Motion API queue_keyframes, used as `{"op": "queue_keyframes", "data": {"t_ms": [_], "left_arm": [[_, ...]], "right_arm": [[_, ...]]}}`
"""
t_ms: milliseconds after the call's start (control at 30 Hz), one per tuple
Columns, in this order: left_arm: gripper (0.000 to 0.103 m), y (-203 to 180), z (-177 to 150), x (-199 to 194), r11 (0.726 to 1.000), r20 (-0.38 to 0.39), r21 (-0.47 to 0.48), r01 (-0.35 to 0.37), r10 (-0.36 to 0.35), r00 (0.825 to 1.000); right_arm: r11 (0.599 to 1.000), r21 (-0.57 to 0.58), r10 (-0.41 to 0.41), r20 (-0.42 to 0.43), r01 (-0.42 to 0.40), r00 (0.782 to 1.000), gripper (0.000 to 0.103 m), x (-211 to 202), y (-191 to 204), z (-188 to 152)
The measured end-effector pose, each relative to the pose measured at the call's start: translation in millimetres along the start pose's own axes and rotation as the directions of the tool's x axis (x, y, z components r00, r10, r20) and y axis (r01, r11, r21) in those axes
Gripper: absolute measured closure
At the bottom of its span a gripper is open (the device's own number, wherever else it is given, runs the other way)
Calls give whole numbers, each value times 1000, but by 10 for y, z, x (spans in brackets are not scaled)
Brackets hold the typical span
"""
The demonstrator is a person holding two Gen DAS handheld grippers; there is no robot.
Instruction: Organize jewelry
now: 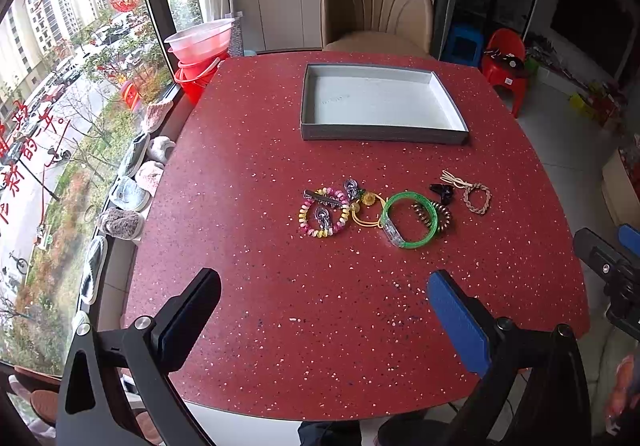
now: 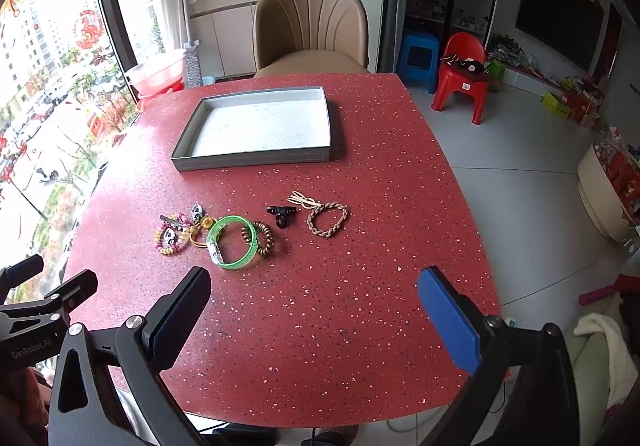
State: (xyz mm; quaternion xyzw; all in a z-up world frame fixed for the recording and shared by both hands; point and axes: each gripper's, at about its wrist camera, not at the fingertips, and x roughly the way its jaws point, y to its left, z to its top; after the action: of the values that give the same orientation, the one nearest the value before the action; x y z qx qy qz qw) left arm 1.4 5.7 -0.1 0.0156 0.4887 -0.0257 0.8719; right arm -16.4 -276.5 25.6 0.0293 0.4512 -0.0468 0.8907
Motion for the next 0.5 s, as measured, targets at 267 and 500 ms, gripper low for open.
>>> {"op": "queue_keyframes", "data": {"t_ms": [267, 500], "left_arm": [[0, 3, -2, 7, 1000, 2, 2, 1, -1, 1000], [0, 8, 3, 8, 1000, 4, 3, 1, -1, 1000]], "right_arm": [[1000, -5, -3, -1, 3, 1000, 0, -10, 2, -13], [1000, -12, -8, 0, 8, 1000, 0, -10, 20, -14]]}}
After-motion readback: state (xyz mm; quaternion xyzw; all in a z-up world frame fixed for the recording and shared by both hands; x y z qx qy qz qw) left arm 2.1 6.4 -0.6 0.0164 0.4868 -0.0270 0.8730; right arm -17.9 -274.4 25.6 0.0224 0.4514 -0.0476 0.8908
